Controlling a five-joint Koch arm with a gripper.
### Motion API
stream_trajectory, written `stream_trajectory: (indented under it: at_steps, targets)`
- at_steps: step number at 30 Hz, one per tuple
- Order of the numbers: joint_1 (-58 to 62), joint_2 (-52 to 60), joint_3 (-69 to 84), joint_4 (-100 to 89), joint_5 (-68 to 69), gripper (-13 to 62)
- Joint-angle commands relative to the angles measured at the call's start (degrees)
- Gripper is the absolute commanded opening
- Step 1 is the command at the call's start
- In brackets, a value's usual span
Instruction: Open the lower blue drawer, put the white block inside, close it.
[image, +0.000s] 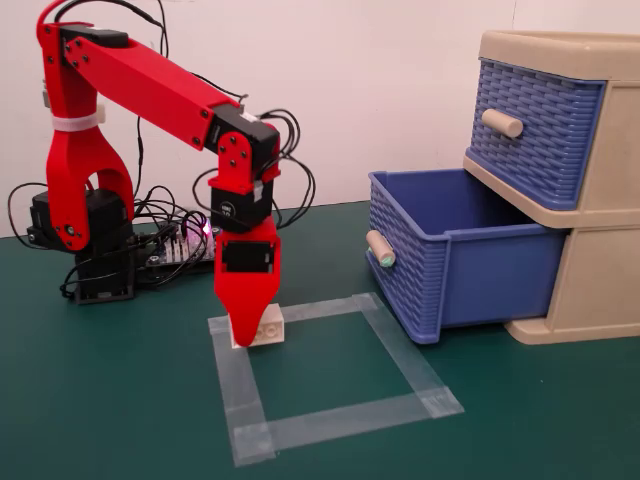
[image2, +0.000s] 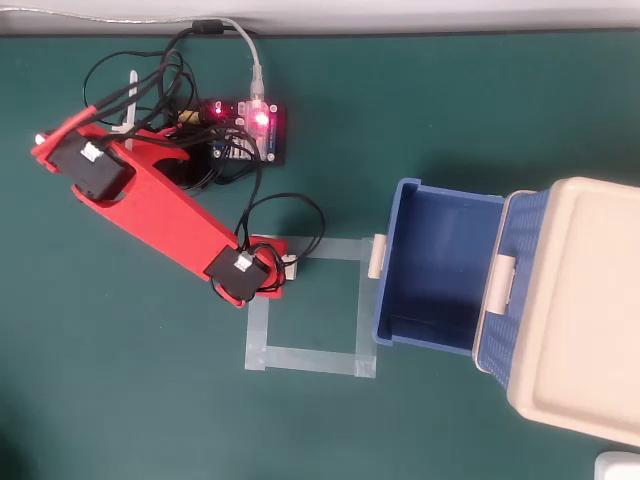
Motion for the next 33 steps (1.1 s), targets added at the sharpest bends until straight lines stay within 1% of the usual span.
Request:
stream_trajectory:
  at_steps: [1,6,8,13,15,17,19,21,24,28,33]
  targets:
    - [-0.9,0.7,-0.6,0.9,0.2,33.3]
    - [-0.9,0.6,-0.7,0.9,0.1,33.2]
    - [-0.9,0.2,-0.8,1.1,0.0,31.8]
    - [-0.6,-0.9,-1.0,1.7,-0.2,18.0]
    - [0.2,-0.9,-1.0,1.7,-0.2,14.1]
    - [0.4,-1.1,-1.4,1.6,-0.2,12.3]
    - [0.4,-2.4,-3.1,1.5,-0.2,8.4]
    - [0.4,-3.9,-5.5,1.5,-0.1,2.7]
    - [0.4,-5.2,-8.1,1.2,0.0,-8.4]
    - [0.2,-4.2,-8.7,1.8,1.8,-8.3]
    - [0.4,8.1,-8.9,5.8,10.5,-8.3]
